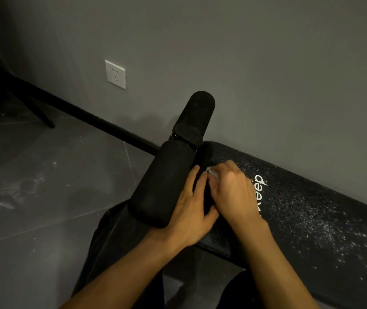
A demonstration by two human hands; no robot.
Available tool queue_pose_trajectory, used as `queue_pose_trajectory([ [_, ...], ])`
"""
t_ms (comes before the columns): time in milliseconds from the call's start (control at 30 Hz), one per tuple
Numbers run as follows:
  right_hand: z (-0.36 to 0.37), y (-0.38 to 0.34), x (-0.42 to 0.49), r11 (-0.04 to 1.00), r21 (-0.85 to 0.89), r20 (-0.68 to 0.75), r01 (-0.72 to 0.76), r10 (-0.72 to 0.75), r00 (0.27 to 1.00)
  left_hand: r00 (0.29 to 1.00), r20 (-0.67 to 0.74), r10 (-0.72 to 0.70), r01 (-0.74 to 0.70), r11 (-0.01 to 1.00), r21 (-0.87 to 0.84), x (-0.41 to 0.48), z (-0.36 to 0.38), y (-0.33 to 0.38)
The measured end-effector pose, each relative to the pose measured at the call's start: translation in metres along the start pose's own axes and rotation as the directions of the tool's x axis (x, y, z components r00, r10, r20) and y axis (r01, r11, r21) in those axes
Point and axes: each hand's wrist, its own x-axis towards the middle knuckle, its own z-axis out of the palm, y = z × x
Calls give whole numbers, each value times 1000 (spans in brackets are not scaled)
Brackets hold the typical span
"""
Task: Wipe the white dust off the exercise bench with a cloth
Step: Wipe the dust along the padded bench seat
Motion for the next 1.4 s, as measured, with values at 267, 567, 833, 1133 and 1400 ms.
queue_pose_trajectory([
  [267, 6, 3, 32, 997, -58, -16, -55, 55, 998, 1000, -13, -14, 15, 1000, 24, 1, -4, 1],
  [567, 3, 10, 54, 995, -93, 22, -32, 34, 999, 1000, -24, -2, 2, 1000, -4, 1, -4, 5],
  [833, 6, 9, 34, 1000, 25, 2, 14, -15, 1000, 999, -42, -2, 1, 999, -32, 1, -4, 4],
  [1133, 3, 1, 57, 1000, 9, 88, 12, -12, 996, 999, -41, 23, -25, 999, -48, 1, -5, 6],
  [1400, -23, 4, -50, 996, -53, 143, -71, 78, 987, 1000, -14, 28, -28, 999, -22, 0, -6, 5],
])
